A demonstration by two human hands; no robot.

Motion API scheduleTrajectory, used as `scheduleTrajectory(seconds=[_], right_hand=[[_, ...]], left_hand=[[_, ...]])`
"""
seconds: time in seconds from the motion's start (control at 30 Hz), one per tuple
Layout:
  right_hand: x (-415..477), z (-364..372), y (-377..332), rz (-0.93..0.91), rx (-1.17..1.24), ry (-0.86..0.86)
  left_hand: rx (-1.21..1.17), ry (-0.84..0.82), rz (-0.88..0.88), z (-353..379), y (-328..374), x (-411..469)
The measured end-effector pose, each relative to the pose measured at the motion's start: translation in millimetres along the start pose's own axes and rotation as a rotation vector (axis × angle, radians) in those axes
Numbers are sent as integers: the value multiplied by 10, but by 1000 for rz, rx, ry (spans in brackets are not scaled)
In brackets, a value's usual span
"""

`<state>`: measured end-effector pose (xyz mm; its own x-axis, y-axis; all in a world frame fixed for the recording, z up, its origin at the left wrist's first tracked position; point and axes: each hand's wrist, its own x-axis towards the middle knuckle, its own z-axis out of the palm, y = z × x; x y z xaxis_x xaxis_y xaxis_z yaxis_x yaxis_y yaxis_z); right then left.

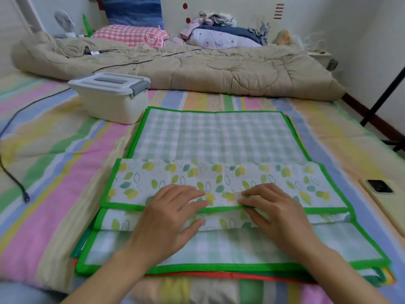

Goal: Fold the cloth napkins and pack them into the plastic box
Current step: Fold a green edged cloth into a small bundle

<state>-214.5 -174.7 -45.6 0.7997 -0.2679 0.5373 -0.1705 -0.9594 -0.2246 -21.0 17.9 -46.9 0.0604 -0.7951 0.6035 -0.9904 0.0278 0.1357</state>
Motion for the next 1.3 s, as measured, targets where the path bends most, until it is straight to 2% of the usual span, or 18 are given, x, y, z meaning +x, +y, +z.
scheduleTrajectory(seconds=[0.2,0.33,0.53,0.63,0.77,0.8,0.9,1.03,1.2,1.3], right_hand=[[-203,-22,37,25,51,-75],[-296,-12,46,39,85,-133],[-321,-27,-6,50,86,-109],[-329,-14,-19,38,80,-125],[-342,4,-9,39,84,-150],[-342,8,-6,34,84,-152],[-349,7,6,25,85,-172],[-345,-35,10,69,102,-229],[-59,-29,-20,208,54,-276],[257,168,-163,231,31,-159]], left_hand=[[-116,-188,-65,75,-131,-224],[-133,-177,-54,87,-108,-239],[-144,-173,-54,95,-119,-257],[-154,-160,-104,84,-84,-204],[-34,-108,-202,205,-18,93],[-8,-158,-225,258,-13,192],[64,-458,-256,422,-73,400],[157,-657,-274,608,-162,396],[194,-652,-273,689,-159,333],[211,-635,-260,709,-155,330]])
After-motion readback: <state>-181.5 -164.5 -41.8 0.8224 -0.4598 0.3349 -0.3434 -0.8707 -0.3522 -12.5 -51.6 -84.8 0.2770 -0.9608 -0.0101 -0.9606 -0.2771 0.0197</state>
